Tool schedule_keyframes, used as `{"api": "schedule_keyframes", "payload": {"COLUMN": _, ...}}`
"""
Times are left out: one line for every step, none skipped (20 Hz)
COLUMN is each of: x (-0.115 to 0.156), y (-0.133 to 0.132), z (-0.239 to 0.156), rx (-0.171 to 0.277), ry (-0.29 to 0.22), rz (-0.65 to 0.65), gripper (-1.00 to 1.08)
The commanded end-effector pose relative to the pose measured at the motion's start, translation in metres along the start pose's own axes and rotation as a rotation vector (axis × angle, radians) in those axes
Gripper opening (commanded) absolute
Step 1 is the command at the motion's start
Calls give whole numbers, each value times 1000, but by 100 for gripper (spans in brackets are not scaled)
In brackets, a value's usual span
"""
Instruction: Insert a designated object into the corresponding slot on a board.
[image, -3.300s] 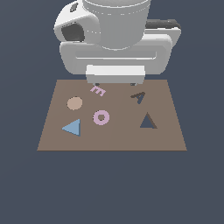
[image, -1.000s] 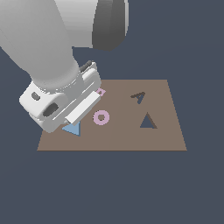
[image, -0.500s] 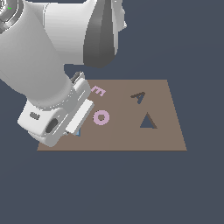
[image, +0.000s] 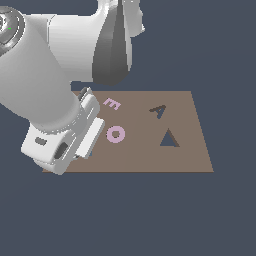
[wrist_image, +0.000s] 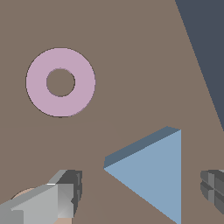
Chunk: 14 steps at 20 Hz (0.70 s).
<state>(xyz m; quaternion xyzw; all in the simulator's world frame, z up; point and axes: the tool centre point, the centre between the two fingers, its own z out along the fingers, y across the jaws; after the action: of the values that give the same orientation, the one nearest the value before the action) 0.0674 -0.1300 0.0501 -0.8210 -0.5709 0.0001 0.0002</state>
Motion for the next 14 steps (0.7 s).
{"api": "schedule_keyframes", "payload": {"x": 0, "y": 0, "z": 0, "rx": 0, "ry": 0, "rz": 0, "gripper": 100}}
{"api": "schedule_keyframes", "payload": {"x": 0, "y": 0, "z": 0, "rx": 0, "ry": 0, "rz": 0, "gripper": 100}}
{"api": "schedule_keyframes", "payload": {"x": 0, "y": 0, "z": 2, "rx": 0, "ry": 0, "rz": 0, "gripper": 100}}
{"api": "schedule_keyframes", "payload": {"x": 0, "y": 0, "z": 4, "rx": 0, "ry": 0, "rz": -1, "gripper": 100}}
{"api": "schedule_keyframes", "payload": {"x": 0, "y": 0, "z": 6, "rx": 0, "ry": 0, "rz": -2, "gripper": 100}}
{"api": "schedule_keyframes", "payload": {"x": 0, "y": 0, "z": 10, "rx": 0, "ry": 0, "rz": -2, "gripper": 100}}
{"api": "schedule_keyframes", "payload": {"x": 0, "y": 0, "z": 14, "rx": 0, "ry": 0, "rz": -3, "gripper": 100}}
{"api": "schedule_keyframes", "payload": {"x": 0, "y": 0, "z": 17, "rx": 0, "ry": 0, "rz": -4, "gripper": 100}}
{"api": "schedule_keyframes", "payload": {"x": 1, "y": 0, "z": 19, "rx": 0, "ry": 0, "rz": -5, "gripper": 100}}
{"api": "schedule_keyframes", "payload": {"x": 0, "y": 1, "z": 20, "rx": 0, "ry": 0, "rz": -5, "gripper": 100}}
{"api": "schedule_keyframes", "payload": {"x": 0, "y": 1, "z": 20, "rx": 0, "ry": 0, "rz": -5, "gripper": 100}}
{"api": "schedule_keyframes", "payload": {"x": 0, "y": 1, "z": 20, "rx": 0, "ry": 0, "rz": -5, "gripper": -100}}
{"api": "schedule_keyframes", "payload": {"x": 0, "y": 1, "z": 20, "rx": 0, "ry": 0, "rz": -5, "gripper": -100}}
{"api": "schedule_keyframes", "payload": {"x": 0, "y": 1, "z": 20, "rx": 0, "ry": 0, "rz": -5, "gripper": -100}}
